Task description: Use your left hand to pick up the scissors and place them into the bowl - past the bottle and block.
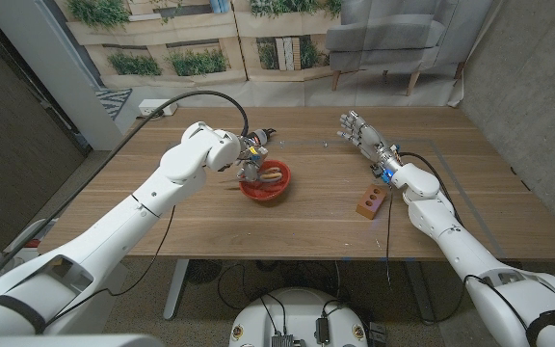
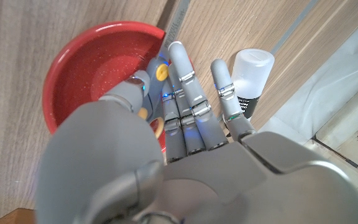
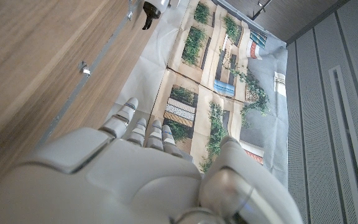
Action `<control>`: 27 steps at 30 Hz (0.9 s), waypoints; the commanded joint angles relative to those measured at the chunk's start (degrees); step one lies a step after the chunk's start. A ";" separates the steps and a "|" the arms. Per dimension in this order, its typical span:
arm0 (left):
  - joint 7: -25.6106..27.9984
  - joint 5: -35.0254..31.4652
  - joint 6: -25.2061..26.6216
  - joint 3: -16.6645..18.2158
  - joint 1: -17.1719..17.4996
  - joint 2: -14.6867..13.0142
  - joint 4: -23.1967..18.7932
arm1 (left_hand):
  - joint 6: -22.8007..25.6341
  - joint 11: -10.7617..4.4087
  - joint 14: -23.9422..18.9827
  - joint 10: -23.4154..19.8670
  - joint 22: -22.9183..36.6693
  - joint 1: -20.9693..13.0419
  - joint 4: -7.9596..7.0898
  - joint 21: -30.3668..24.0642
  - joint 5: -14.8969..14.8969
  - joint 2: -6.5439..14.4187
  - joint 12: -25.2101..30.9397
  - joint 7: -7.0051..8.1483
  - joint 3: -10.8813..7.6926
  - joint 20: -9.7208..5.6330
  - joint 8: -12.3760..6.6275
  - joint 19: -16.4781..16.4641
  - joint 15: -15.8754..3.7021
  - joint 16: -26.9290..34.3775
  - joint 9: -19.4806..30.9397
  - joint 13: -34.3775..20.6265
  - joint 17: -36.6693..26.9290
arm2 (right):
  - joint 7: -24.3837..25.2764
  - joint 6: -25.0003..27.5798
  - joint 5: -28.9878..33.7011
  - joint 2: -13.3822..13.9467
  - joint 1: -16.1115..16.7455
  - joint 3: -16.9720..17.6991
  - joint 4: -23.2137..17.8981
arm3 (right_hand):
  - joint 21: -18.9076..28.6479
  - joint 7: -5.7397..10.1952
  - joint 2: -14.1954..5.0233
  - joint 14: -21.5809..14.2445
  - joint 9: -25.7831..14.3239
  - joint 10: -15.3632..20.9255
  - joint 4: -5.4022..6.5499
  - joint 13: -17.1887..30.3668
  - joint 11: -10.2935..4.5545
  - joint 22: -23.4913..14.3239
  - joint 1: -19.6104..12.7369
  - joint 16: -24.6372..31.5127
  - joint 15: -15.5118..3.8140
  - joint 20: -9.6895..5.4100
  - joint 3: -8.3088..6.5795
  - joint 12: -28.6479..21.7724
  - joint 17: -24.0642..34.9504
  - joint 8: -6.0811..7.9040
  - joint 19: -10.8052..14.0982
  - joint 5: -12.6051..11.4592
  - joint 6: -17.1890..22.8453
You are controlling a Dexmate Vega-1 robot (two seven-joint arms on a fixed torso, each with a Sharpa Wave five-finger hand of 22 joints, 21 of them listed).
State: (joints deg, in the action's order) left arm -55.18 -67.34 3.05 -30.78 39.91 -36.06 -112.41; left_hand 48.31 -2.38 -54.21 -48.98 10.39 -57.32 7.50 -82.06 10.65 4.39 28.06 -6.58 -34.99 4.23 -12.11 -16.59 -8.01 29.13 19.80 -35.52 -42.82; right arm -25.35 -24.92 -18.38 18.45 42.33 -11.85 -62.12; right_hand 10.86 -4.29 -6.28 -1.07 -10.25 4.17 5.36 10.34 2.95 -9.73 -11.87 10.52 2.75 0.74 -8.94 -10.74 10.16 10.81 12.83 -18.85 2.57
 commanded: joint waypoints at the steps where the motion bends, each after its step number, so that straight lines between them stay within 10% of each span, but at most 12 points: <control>1: -0.07 0.17 -0.21 0.04 -0.45 0.37 0.84 | -2.54 -0.38 1.00 0.17 0.08 3.48 -1.47 0.83 0.10 -1.09 -2.95 -0.60 1.21 0.32 0.77 1.16 -0.24 -2.09 -1.39 2.06 2.24 | -0.14 -0.11 0.24 -0.20 -0.57 -0.08 0.74 | 0.25 -0.49 0.03 -0.33 -0.21 0.44 -0.10 0.13 0.06 -0.12 0.42 0.21 -0.05 0.06 0.03 -0.06 0.12 0.07 0.54 -0.29 -0.13; 27: 6.78 -1.93 2.21 3.15 3.28 -0.23 -3.42 | -15.32 2.47 11.14 9.13 -0.65 10.92 -3.87 7.92 1.41 -3.99 -14.05 -1.18 3.37 1.80 1.90 5.78 3.37 -12.02 -6.60 9.47 11.33 | 0.04 0.23 0.54 -0.35 -0.64 -0.23 0.42 | 0.22 -0.46 0.06 -0.31 -0.21 0.41 -0.13 0.13 0.09 -0.12 0.47 0.20 0.01 0.05 0.07 -0.05 0.12 0.08 0.49 -0.33 -0.15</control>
State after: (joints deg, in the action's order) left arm -51.09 -68.71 4.25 -29.17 41.42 -36.07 -113.95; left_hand 33.64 0.08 -43.70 -40.38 9.65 -46.89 4.08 -74.61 11.84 0.42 14.44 -7.85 -31.70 6.14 -10.50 -10.79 -4.82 17.73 13.37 -26.28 -32.12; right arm -25.48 -24.97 -18.00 18.16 41.59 -11.99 -61.33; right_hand 10.86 -4.50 -6.05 -1.07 -10.25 4.17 5.36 10.34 2.95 -9.73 -11.64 10.52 2.75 0.74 -8.94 -10.74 10.16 10.81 12.83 -18.84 2.35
